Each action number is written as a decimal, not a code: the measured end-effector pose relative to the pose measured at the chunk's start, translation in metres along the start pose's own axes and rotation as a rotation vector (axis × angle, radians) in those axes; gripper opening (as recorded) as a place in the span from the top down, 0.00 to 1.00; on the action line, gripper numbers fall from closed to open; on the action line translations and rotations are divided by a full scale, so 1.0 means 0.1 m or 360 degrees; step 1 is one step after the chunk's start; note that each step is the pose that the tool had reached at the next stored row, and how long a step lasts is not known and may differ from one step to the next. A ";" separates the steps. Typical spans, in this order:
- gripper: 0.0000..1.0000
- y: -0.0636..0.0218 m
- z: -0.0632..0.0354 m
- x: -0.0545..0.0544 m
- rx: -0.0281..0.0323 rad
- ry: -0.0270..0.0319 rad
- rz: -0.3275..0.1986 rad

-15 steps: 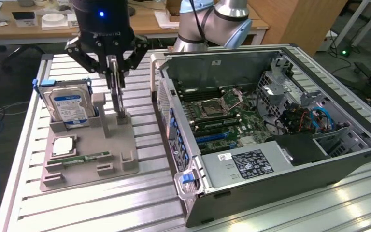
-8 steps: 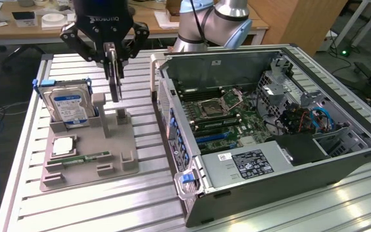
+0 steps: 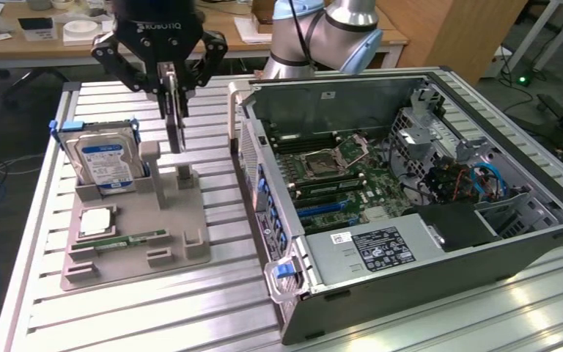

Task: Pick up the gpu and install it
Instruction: 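Pick up the gpu and move the gpu toward the slot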

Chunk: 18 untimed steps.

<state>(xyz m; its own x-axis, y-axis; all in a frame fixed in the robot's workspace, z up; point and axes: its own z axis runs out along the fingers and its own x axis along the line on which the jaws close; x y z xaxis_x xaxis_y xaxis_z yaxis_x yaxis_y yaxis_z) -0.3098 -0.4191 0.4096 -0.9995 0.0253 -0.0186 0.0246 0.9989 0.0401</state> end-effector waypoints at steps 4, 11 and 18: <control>0.72 0.002 0.004 -0.07 -0.00002 -0.00003 0.0001; 0.72 0.006 0.008 -0.23 -0.00001 -0.00003 0.0000; 0.72 0.010 0.012 -0.40 -0.00003 -0.00004 0.0000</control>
<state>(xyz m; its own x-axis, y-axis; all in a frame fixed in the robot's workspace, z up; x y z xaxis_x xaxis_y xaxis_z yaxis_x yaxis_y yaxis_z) -0.2695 -0.4190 0.4092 -0.9995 0.0256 -0.0188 0.0249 0.9989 0.0403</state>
